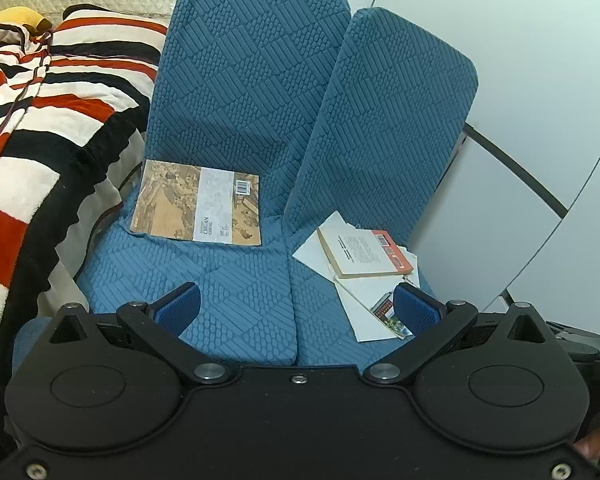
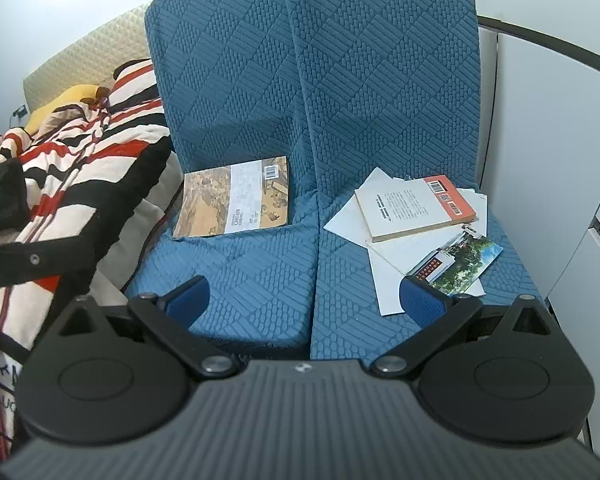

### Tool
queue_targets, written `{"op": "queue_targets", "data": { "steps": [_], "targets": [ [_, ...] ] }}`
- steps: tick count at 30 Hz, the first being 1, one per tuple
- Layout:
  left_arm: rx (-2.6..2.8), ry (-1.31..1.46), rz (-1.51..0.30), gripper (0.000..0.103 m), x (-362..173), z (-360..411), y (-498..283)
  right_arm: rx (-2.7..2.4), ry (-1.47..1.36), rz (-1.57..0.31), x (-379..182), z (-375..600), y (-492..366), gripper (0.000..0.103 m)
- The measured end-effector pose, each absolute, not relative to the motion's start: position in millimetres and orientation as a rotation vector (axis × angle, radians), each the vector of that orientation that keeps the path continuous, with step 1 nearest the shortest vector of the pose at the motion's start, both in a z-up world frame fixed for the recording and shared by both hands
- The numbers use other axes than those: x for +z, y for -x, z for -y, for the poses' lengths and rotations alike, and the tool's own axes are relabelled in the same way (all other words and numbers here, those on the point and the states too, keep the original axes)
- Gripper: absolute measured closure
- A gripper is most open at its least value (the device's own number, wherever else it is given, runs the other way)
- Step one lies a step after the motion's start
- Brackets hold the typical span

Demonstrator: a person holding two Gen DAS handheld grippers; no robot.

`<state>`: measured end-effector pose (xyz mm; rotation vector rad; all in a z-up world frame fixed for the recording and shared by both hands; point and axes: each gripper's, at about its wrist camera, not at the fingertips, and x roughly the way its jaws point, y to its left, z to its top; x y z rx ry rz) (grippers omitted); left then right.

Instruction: Organize objects

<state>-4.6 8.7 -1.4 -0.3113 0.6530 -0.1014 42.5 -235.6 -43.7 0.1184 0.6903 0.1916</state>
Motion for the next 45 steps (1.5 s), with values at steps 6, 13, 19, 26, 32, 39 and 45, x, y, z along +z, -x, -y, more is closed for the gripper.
{"op": "queue_targets", "data": {
  "steps": [6,13,19,26,32,39,45],
  "targets": [
    [-0.097,0.315,-0.644,0.000,0.0,-12.0,6.4,0.204,-0.121,-0.691,-44.0,233.2,-41.9,0.000],
    [-0.102,0.335,-0.643,0.000,3.2,-12.7,4.3,0.207,-0.127,-0.688,-42.7,234.2,-42.9,0.000],
    [-0.100,0.324,-0.644,0.000,4.3,-12.0,2.8,0.205,-0.120,-0.687,-42.5,234.9,-43.3,0.000],
    [-0.103,0.322,-0.647,0.000,2.8,-10.0,3.3,0.216,-0.126,-0.690,-43.3,235.4,-43.6,0.000],
    [-0.107,0.323,-0.644,0.000,3.3,-10.2,4.6,0.213,-0.128,-0.692,-43.8,234.9,-43.1,0.000],
    [-0.106,0.323,-0.643,0.000,1.9,-8.6,5.5,0.223,-0.137,-0.686,-43.8,236.3,-40.8,0.000],
    [-0.111,0.321,-0.642,0.000,-2.8,-6.2,1.8,0.229,-0.148,-0.697,-48.6,238.3,-41.7,0.000]
  ]
}}
